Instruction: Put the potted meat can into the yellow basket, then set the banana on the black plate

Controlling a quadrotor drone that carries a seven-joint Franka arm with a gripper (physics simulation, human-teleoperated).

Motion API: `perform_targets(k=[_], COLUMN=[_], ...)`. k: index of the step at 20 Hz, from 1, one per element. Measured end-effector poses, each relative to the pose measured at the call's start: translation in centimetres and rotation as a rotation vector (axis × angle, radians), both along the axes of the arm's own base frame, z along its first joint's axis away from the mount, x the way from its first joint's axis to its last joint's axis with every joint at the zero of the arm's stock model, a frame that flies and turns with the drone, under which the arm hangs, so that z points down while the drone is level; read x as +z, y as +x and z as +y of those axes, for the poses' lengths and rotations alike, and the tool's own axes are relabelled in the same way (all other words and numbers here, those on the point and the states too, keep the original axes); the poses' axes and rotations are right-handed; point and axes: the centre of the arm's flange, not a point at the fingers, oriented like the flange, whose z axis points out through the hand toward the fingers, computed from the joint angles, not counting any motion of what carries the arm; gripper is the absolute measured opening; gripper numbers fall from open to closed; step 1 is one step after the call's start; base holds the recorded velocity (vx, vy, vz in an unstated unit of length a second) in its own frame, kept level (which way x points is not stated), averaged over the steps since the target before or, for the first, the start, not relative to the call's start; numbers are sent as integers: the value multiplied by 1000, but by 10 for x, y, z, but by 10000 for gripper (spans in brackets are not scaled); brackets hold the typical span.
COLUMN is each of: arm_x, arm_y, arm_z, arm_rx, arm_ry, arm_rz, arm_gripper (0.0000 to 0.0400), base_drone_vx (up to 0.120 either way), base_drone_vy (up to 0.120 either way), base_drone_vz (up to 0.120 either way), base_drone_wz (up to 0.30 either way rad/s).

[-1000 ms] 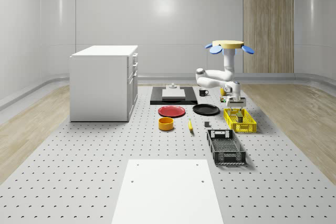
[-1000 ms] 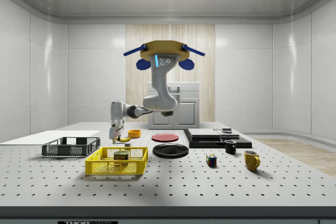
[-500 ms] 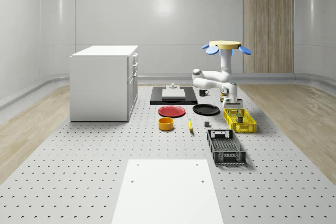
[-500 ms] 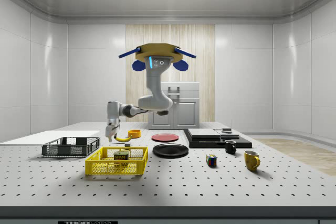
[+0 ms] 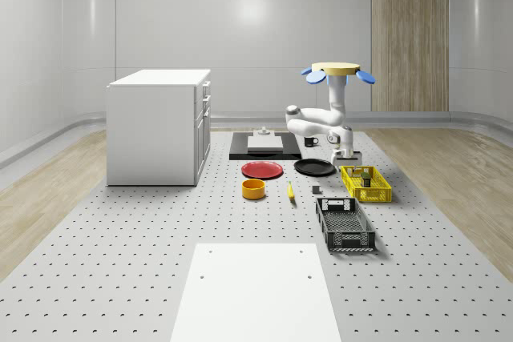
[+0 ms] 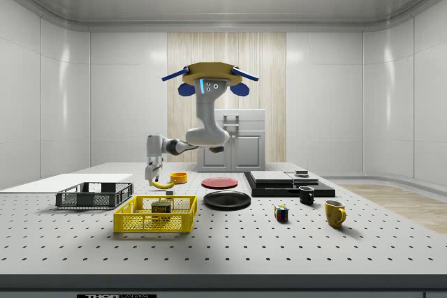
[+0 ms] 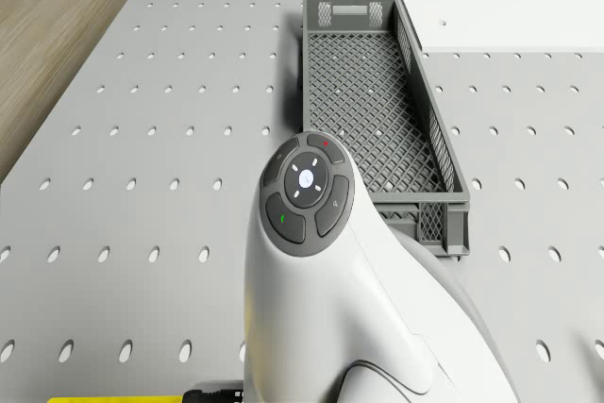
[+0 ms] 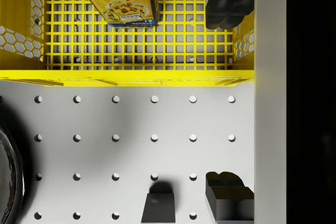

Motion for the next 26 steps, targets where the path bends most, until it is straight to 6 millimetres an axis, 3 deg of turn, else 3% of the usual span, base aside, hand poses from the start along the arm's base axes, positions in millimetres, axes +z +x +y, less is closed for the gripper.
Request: perform_targets(k=[8, 17, 26], arm_x=[0, 0, 0], arm_y=[0, 0, 0], arm_z=[0, 0, 0], arm_rx=[0, 0, 0], arm_ry=[0, 0, 0], arm_rz=[0, 0, 0], arm_gripper=[400, 400, 400], base_drone_vx=[0, 0, 0], base_drone_vy=[-120, -120, -120], base_drone_vz=[-10, -111, 0], base_drone_wz=[0, 0, 0])
